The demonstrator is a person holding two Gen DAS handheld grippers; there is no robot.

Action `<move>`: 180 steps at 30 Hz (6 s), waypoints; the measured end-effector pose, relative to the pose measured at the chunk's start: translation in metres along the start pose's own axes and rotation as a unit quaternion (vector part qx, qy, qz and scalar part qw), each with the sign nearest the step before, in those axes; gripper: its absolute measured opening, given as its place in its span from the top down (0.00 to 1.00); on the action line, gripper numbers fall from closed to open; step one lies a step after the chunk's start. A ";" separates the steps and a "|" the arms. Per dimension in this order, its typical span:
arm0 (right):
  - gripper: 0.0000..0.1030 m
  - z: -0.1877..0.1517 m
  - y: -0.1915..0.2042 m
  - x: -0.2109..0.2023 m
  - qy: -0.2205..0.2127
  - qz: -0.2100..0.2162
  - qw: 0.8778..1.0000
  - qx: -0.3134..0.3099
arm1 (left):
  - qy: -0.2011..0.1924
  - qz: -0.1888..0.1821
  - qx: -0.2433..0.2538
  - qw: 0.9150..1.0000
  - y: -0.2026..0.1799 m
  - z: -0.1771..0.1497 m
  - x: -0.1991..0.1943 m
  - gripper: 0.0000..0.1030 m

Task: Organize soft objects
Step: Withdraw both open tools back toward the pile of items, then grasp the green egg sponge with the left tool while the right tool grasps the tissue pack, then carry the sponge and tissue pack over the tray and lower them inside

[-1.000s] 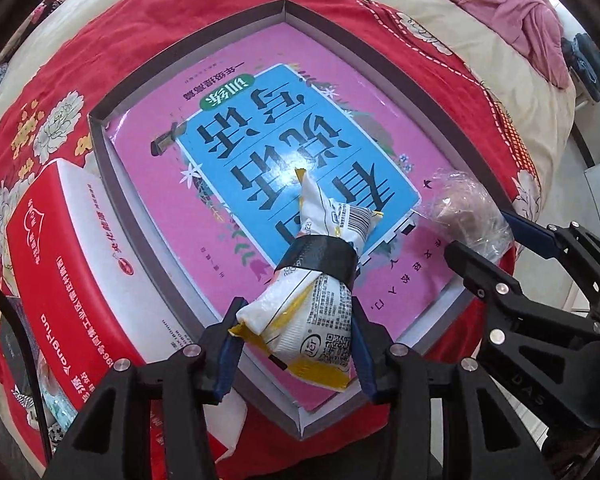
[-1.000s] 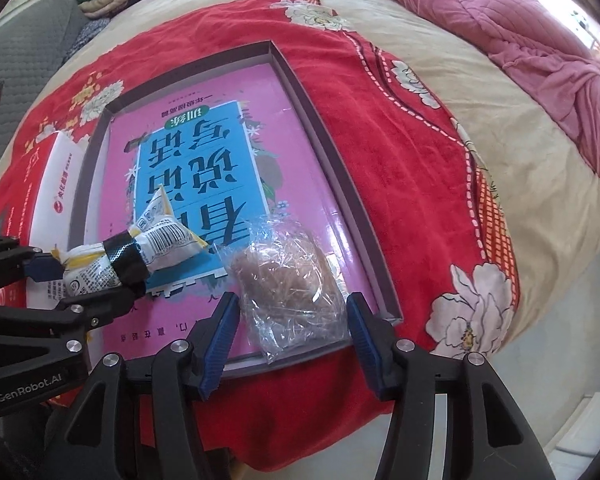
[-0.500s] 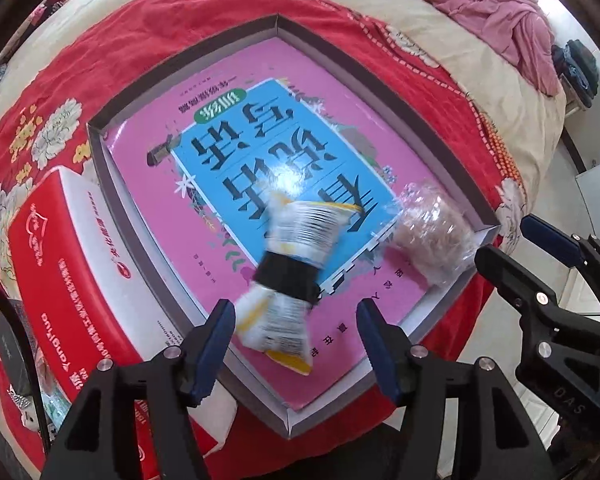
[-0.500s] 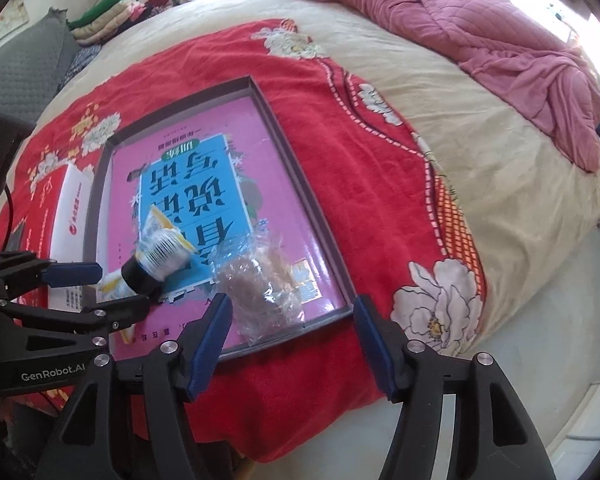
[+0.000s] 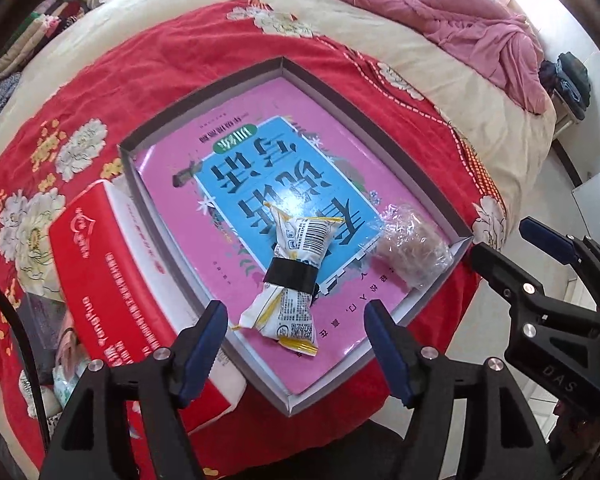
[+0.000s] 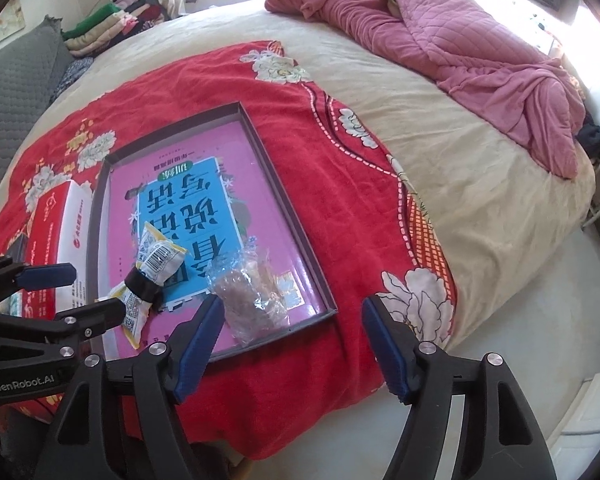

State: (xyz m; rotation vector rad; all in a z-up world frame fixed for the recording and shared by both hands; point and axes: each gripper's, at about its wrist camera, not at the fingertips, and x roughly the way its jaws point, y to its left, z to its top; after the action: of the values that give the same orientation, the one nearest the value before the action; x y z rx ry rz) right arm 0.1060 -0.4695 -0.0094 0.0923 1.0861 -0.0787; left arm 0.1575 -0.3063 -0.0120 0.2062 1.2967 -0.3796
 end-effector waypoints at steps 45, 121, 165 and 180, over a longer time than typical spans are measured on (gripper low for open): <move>0.29 0.002 0.122 -0.108 -0.099 0.032 0.994 -0.036 | -0.116 0.011 -0.118 0.986 0.121 -0.096 -0.115 0.30; 0.29 -0.054 0.363 0.008 0.021 0.096 0.954 -0.283 | -0.035 -0.027 -0.263 0.964 0.311 -0.242 -0.024 0.30; 0.60 -0.059 0.326 -0.014 0.011 0.185 0.963 -0.195 | -0.057 -0.078 -0.294 0.951 0.321 -0.251 -0.034 0.59; 0.60 -0.047 0.294 -0.050 -0.025 0.192 0.968 -0.161 | -0.111 -0.063 -0.271 0.954 0.309 -0.241 -0.090 0.59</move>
State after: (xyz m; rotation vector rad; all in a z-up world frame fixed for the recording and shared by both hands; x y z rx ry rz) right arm 0.0739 -0.1712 0.0242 0.0075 1.0017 0.4420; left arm 0.0413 0.0790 -0.0081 -0.3759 1.1464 -0.1358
